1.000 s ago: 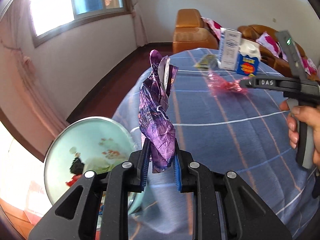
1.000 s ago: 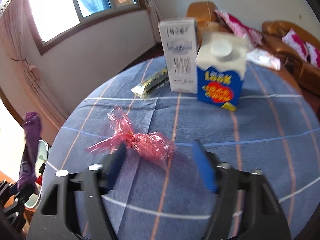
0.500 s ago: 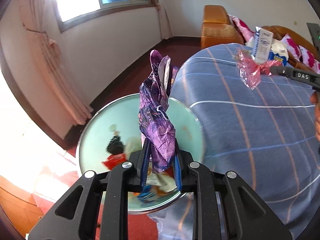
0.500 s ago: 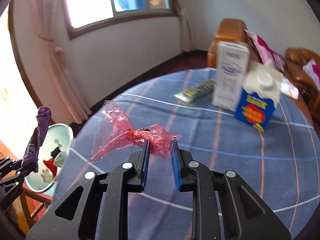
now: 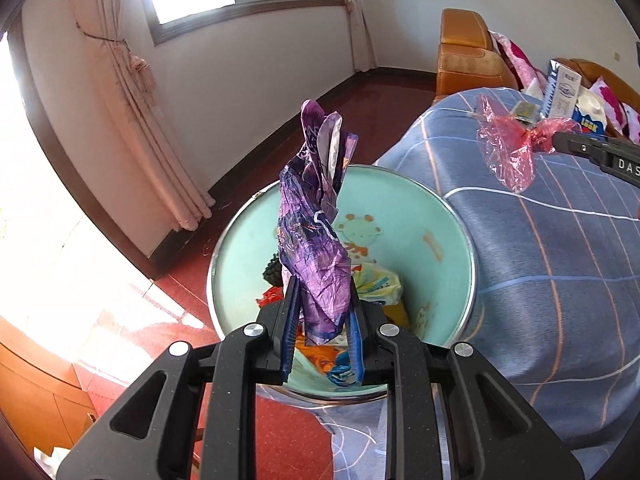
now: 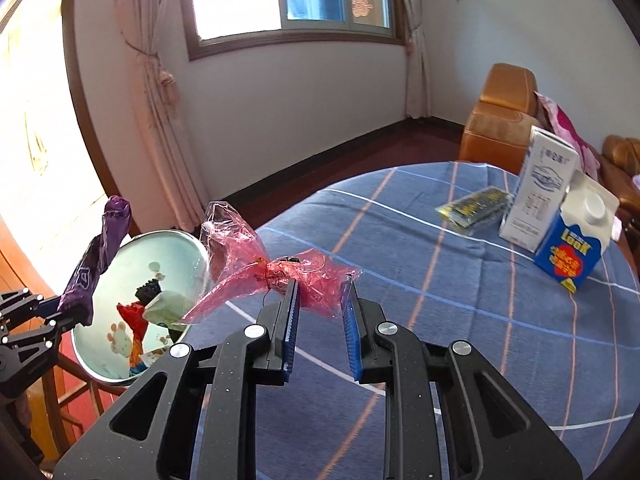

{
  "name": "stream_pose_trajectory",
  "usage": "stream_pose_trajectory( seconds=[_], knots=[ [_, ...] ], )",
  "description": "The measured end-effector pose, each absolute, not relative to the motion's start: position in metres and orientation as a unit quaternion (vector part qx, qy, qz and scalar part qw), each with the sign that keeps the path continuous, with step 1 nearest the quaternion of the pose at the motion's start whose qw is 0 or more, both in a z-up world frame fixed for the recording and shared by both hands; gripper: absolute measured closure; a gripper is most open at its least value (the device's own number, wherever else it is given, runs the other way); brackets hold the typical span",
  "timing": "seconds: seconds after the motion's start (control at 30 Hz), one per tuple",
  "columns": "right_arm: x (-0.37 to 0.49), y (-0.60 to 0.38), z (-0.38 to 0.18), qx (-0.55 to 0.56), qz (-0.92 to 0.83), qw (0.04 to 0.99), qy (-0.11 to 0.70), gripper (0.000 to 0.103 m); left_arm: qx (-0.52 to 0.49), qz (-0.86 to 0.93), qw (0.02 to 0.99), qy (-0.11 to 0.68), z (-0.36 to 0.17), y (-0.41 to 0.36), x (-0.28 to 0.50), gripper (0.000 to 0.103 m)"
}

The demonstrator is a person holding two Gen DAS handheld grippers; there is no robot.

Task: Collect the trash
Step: 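Hold the purple wrapper and pink bag over the green bin with both tools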

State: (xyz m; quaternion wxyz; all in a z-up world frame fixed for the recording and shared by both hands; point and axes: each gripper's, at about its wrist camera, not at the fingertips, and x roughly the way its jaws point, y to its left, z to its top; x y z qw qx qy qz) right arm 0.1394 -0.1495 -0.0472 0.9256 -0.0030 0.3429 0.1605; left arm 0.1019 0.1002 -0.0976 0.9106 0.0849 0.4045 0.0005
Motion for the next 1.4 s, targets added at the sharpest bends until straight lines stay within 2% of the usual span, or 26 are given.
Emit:
stream_pose_trajectory(
  seconds=[1.4],
  knots=[
    [0.147, -0.072, -0.047, -0.074, 0.226, 0.912, 0.334, 0.082, 0.079, 0.037, 0.910, 0.406, -0.096, 0.119, 0.103, 0.082]
  ],
)
